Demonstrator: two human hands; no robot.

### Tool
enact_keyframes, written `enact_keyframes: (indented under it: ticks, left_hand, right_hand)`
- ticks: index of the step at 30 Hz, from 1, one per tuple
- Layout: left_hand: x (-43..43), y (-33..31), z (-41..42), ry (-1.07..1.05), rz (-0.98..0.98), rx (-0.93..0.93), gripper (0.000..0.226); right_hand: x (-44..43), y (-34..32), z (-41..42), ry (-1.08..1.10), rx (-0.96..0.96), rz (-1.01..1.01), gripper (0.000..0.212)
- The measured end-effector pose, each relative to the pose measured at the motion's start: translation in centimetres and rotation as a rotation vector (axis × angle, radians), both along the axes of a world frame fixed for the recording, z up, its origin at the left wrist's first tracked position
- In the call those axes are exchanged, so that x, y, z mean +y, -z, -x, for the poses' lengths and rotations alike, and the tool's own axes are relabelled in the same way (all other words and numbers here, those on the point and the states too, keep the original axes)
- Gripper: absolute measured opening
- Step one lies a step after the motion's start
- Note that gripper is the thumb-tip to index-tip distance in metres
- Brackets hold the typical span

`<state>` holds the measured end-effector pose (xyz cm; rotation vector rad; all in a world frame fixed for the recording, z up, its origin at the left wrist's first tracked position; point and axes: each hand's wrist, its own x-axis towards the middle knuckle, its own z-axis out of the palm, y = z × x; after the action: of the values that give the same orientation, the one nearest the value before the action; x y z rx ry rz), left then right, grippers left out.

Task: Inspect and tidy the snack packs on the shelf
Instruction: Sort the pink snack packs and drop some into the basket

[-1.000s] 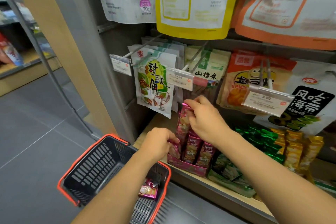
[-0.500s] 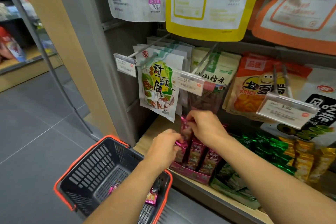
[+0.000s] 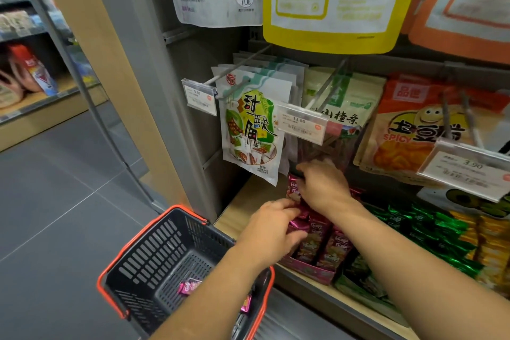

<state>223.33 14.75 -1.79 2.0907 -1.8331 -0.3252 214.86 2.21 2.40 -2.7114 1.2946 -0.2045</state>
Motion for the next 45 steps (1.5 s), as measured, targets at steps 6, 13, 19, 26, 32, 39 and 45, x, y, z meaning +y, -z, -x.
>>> enact_keyframes:
  ticks: [6, 13, 19, 26, 32, 39, 45]
  left_hand:
    - [0.5, -0.5, -0.5, 0.065, 0.043, -0.054, 0.041]
    - [0.9, -0.2, -0.2, 0.048, -0.035, -0.067, 0.055]
    - [1.0, -0.6, -0.1, 0.061, -0.129, -0.045, 0.074]
    - [2.5, -5.3, 0.4, -0.207, 0.063, 0.322, 0.039]
    - [5.9, -12.2, 5.5, 0.172, -0.095, 1.052, 0.018]
    - [6.6, -12.8, 8.7, 0.128, 0.147, 0.857, 0.013]
    - [6.5, -13.0, 8.6, -0.030, 0.247, 1.141, 0.019]
  right_hand:
    - [-0.2, 1.2, -1.5, 0.112, 0.119, -0.053, 0.028]
    - [4.9, -2.1, 3.4, -0.104, -0.573, 0.297, 0.023]
    - [10.1, -7.5, 10.2, -0.397, -0.820, 0.572, 0.020]
    - [14.2, -10.0, 16.7, -0.282, -0.668, 0.286, 0.016]
    - [15.4, -8.1, 17.7, -0.008, -0.876, -0.435, 0.036]
    - [15.1, -7.7, 17.5, 0.139, -1.081, -0.680, 0.041]
    - [15.4, -6.5, 17.5, -0.031, -0.841, -0.851, 0.046]
